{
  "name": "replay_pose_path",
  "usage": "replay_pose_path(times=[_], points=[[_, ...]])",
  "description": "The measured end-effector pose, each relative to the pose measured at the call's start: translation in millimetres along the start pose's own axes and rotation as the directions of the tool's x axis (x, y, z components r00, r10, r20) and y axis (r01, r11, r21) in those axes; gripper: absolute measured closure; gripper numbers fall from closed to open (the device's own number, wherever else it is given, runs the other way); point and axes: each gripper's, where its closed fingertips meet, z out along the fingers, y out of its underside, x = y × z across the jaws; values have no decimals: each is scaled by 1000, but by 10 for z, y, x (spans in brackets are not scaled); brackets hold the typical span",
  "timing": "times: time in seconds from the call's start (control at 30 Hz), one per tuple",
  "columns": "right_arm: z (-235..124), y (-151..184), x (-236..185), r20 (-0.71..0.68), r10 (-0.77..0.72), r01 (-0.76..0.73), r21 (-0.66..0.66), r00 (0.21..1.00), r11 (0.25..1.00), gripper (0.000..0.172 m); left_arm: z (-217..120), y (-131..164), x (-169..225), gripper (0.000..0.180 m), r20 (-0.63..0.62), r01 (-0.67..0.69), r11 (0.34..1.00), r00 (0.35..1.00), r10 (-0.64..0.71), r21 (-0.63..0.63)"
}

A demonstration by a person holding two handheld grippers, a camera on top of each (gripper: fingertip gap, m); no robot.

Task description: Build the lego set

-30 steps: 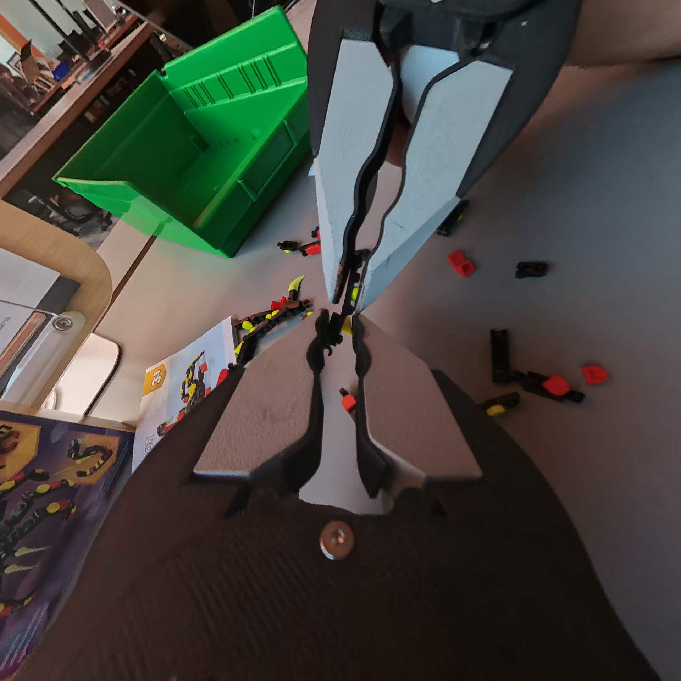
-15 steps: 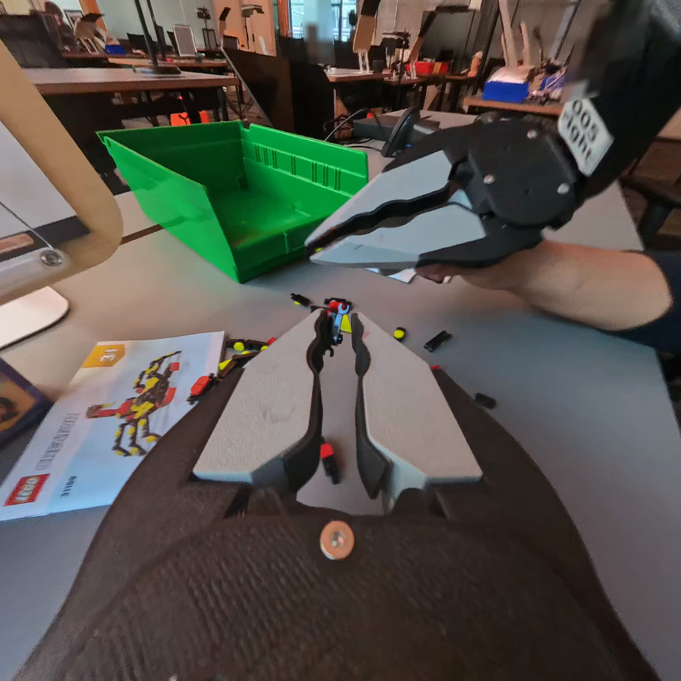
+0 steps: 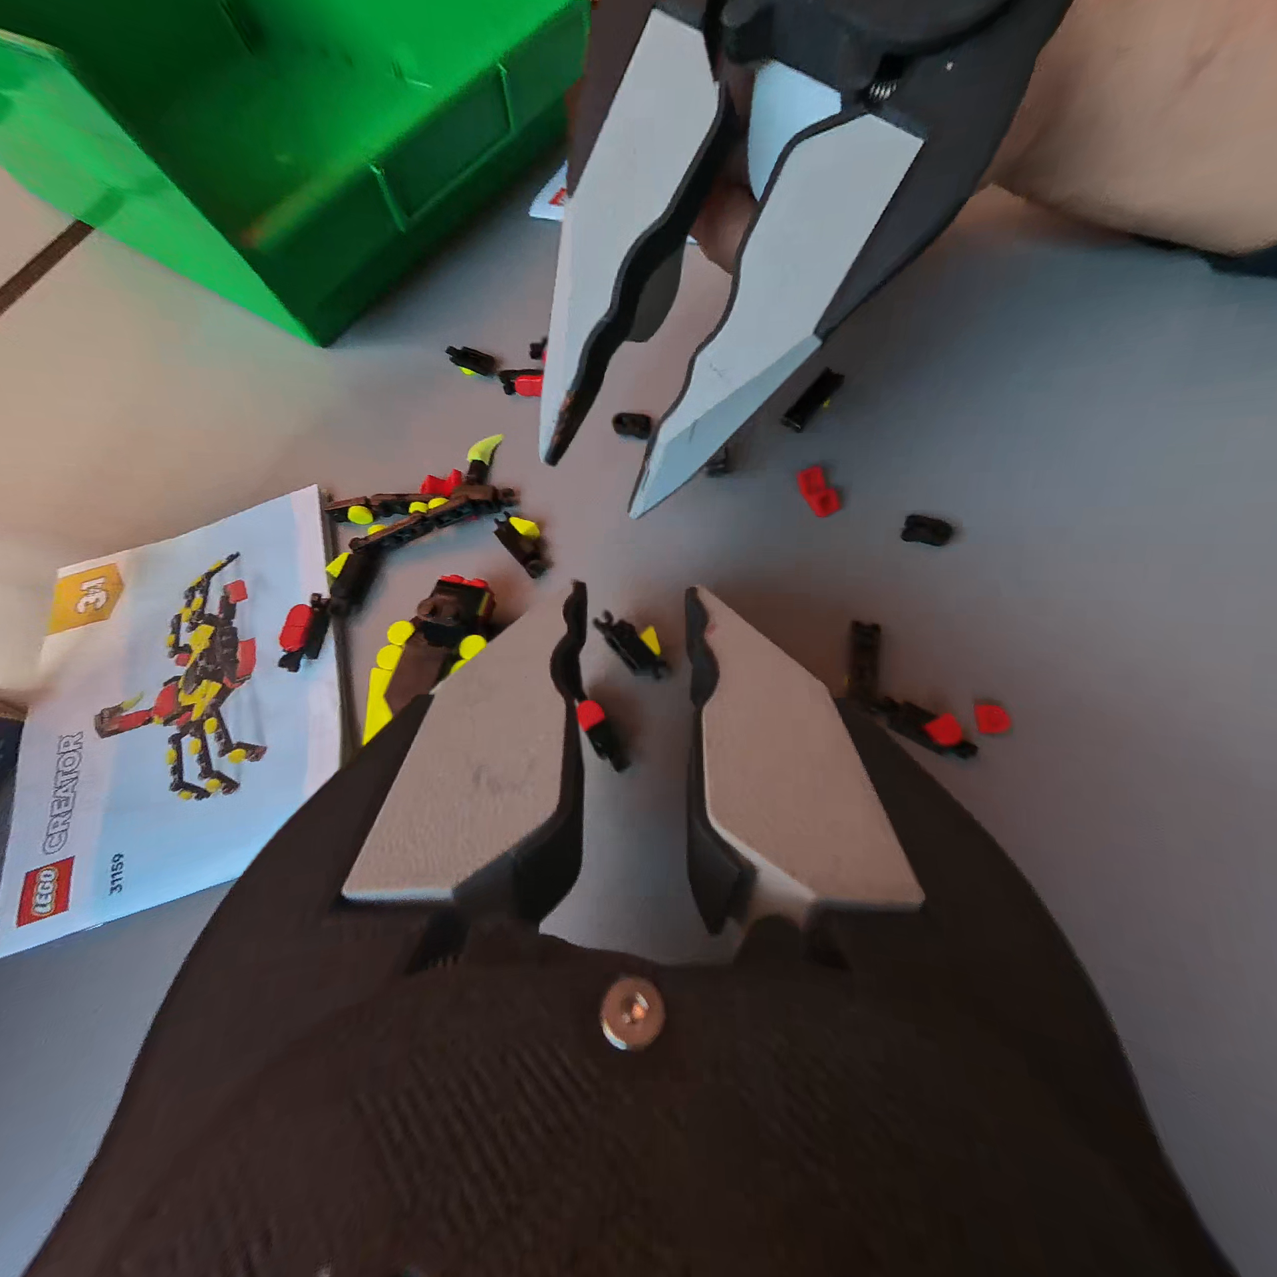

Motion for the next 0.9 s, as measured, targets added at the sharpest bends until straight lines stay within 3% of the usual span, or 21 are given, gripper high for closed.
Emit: replay_pose_path(times=[0.03, 0.2, 0.3, 0.4, 0.47, 0.57, 0.7, 0.9], points=[[-32, -42, 53, -22, 13, -13, 33, 1000, 999, 149, -17, -25, -41, 155, 12, 9, 1000, 1000, -9, 20], [-292, -163, 546, -253, 128, -80, 192, 959, 978, 158, -107, -43, -431, 157, 182, 38, 997, 982, -50, 70], [-415, 82, 939, -474, 168, -121, 129, 864, 984, 156, -218, -27, -787, 163, 370, 44, 995, 926, -75, 90], [-467, 206, 1061, -548, 155, -125, 92, 822, 988, 156, -418, -109, -1069, 180, 514, 32, 983, 849, -122, 181], [-496, 218, 1091, -576, 143, -115, 85, 805, 990, 155, -541, -122, -1233, 180, 580, 55, 973, 795, -178, 224], [-525, 224, 1109, -609, 115, -91, 70, 785, 993, 157, -597, -54, -1375, 180, 619, 96, 968, 753, -224, 234], [-537, 220, 1110, -629, 96, -74, 61, 772, 995, 159, -634, -55, -1428, 180, 619, 103, 957, 743, -254, 270], [-559, 221, 1128, -655, 86, -66, 55, 751, 996, 162, -605, -189, -1267, 171, 542, 25, 948, 815, -203, 318]])
